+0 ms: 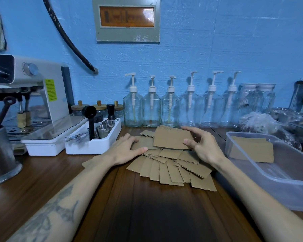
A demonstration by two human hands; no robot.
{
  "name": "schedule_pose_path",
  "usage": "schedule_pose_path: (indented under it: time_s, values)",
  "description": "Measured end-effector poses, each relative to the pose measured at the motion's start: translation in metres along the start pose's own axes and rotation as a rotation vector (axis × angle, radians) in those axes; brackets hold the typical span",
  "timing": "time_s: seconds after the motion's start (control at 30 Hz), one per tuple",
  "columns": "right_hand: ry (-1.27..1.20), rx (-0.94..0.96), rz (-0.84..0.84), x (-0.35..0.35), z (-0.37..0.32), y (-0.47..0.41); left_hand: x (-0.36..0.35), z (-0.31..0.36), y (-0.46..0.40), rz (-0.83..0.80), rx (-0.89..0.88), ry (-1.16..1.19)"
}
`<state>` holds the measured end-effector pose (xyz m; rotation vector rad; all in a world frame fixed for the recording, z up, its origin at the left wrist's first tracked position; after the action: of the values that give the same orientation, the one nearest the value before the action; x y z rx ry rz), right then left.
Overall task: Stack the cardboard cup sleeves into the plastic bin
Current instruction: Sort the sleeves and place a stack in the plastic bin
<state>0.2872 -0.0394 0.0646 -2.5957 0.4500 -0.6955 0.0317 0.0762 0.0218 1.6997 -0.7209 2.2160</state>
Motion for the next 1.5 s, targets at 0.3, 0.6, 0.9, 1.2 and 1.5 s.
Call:
schedule_pose_path:
  time_s: [0.3,0.6,0.9,1.2,1.5]
  values:
    - [-0.074,0.008,0.029,0.002,-0.001,0.0,0.008,-0.004,0.012,0.009,-0.02,0.127]
    - [-0.111,0.022,0.021,0.001,-0.001,0.0,0.028,-0.003,0.024,0.183,-0.029,0.215]
    - [-0.11,0.044,-0.01,-0.004,0.001,-0.002,0.038,-0.011,0.027,0.263,0.137,0.823]
    - [-0.088,0.037,-0.011,-0.005,-0.002,0.0,0.059,-0.011,0.036,0.432,0.175,1.063]
    - [-0.07,0.006,0.004,-0.002,-0.001,0.002,0.066,-0.013,0.039,0.461,0.176,1.164]
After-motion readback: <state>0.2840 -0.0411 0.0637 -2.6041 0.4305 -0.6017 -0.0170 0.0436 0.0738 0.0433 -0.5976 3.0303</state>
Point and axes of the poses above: each hand's wrist, its own y-axis away from the middle knuckle, its own x-axis out of the back of the hand, z = x × y, the point moved 9 cm from there along -y, towards the middle knuckle, and after that the axes turned 8 degrees about -y, right-handed, at the moved point
